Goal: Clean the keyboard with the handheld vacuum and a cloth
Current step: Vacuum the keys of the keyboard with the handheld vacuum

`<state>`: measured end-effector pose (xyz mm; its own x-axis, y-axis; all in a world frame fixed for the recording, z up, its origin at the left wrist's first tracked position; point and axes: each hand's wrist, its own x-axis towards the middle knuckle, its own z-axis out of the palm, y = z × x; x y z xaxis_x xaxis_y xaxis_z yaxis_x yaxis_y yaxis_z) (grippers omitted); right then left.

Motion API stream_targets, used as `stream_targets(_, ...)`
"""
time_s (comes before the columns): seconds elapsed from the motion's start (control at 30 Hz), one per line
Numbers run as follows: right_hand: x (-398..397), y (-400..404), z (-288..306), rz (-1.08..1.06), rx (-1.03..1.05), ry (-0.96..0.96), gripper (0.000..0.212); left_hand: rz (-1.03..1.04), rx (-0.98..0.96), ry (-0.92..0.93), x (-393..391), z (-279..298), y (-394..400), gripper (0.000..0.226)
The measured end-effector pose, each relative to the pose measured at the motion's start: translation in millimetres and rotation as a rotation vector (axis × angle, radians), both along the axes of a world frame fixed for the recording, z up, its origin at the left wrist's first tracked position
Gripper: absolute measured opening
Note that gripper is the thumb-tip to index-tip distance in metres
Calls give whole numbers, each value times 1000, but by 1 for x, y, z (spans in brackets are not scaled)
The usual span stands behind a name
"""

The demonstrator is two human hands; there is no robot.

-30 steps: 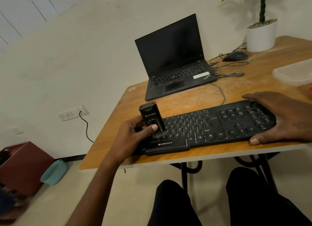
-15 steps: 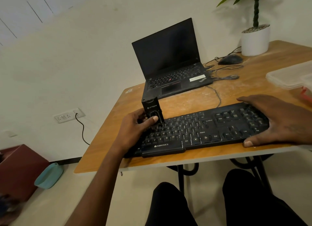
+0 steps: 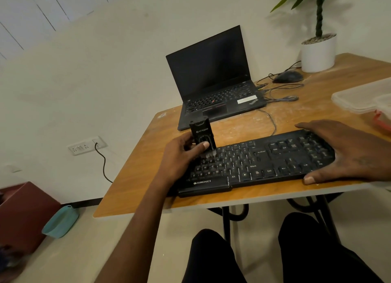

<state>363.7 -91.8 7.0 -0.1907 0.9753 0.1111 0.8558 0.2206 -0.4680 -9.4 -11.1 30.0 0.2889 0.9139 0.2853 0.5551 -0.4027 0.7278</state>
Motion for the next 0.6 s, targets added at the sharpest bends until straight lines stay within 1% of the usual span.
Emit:
stream_targets(0.07,0,0,0,-1,-5,-6,135,30,20,64,4,2,18,24)
stream_targets(0.17,0,-2,0,-8,0,-9,134,26,14,94,9,3,22,27)
stream_targets(0.37,0,-3,0,-14,7,-17,134,-21,-31,9,-1,1,-22,29)
stream_targets(0.5,1,-2,-1,-13,16,-19,134,-76,-18,-4,-7,-1,-60,33)
stream_targets(0.6,0,-2,0,-7,12,-18,133,-92,-31,-25,-9,-2,-63,33)
